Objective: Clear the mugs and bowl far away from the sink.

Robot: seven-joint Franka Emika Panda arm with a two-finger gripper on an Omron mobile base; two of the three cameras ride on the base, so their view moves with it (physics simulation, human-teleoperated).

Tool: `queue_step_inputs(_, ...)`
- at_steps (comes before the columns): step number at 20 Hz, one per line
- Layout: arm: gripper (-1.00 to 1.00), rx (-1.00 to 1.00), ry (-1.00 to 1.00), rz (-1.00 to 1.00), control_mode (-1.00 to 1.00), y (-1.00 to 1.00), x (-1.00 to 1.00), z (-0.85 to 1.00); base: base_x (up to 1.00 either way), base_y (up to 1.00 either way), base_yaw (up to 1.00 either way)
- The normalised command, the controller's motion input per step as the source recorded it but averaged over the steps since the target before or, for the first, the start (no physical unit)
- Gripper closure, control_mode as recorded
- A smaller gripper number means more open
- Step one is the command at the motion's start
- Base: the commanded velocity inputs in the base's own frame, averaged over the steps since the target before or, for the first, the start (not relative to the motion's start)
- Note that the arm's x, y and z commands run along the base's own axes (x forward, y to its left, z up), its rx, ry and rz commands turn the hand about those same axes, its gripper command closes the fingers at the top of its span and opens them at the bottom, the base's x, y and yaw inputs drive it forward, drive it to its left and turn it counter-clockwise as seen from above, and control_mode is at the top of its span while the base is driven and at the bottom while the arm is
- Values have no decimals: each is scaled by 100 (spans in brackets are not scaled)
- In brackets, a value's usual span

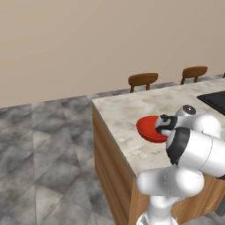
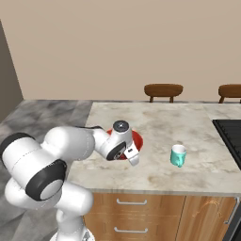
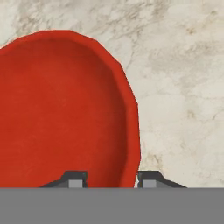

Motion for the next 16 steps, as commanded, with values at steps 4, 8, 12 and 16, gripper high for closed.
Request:
queue_step_inputs(4,-100,0,0,-1,-100,0,0,59,0,0,0)
queue_step_inputs(8,-100,0,-2,-1,-100,1,-3,89,0,0,0)
queue_step_inputs(12,-100,0,-4,-5,-100,0,-48,97,0,0,0)
queue_step_inputs(16,-100,0,-12,-9,-100,0,-76,84,0,0,0)
